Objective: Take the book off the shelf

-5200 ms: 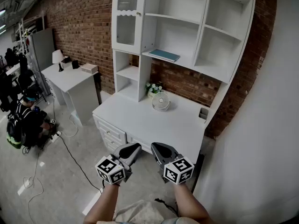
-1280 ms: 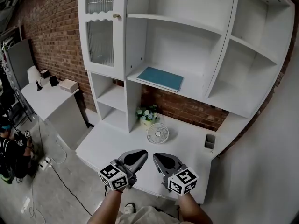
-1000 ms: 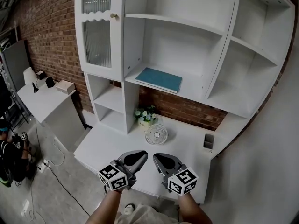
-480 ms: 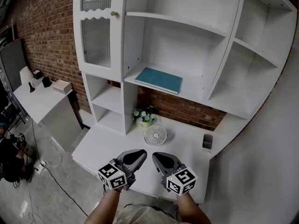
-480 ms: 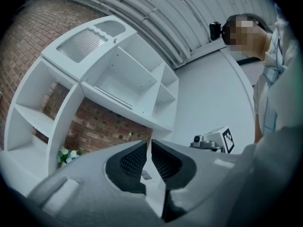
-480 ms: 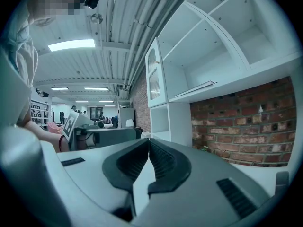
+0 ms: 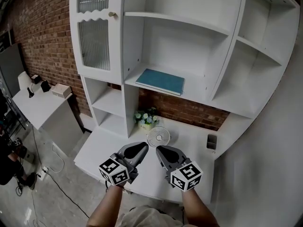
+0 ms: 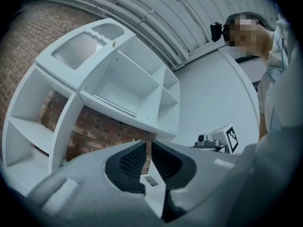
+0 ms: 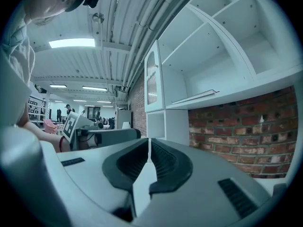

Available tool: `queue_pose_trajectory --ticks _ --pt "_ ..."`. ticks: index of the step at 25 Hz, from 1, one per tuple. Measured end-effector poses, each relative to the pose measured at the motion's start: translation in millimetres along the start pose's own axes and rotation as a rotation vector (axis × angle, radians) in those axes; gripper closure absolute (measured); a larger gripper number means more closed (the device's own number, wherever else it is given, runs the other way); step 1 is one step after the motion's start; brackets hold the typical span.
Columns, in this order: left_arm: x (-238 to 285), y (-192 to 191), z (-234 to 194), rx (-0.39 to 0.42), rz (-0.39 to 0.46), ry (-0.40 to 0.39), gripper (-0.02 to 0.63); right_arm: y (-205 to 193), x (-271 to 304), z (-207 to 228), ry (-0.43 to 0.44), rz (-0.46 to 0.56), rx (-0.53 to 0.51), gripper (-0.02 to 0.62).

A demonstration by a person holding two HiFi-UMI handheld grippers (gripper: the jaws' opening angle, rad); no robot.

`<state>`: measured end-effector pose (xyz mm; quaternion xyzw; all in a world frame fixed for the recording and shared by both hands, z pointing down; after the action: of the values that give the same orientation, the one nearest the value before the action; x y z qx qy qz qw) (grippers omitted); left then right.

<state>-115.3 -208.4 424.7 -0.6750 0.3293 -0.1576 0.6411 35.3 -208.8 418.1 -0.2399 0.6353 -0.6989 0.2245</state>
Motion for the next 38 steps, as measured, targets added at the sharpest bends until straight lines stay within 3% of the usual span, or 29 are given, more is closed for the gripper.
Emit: queue_pose_trajectory --ticks 23,30,38 --pt "44 38 -37 0.039 0.04 -0.063 0.565 43 38 34 -0.071 0.054 -0.041 0.577" --pt "52 46 -50 0.077 0.024 -0.058 0.524 46 43 45 -0.094 0.049 -0.037 0.571" --pt "57 66 -75 0.126 0.042 0.0 0.454 57 47 61 -0.124 0.065 -0.033 0.513"
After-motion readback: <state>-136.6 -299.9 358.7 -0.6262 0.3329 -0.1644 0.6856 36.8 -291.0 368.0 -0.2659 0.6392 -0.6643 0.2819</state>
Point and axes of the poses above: the fingertips, and each gripper's own axes: x forward along the fingers, z to its right, y out of its top, the point moved 7 cm from there along -x, backward along the fingers, and after that the axes turned 4 degrees about x, right-handed, at the moved point
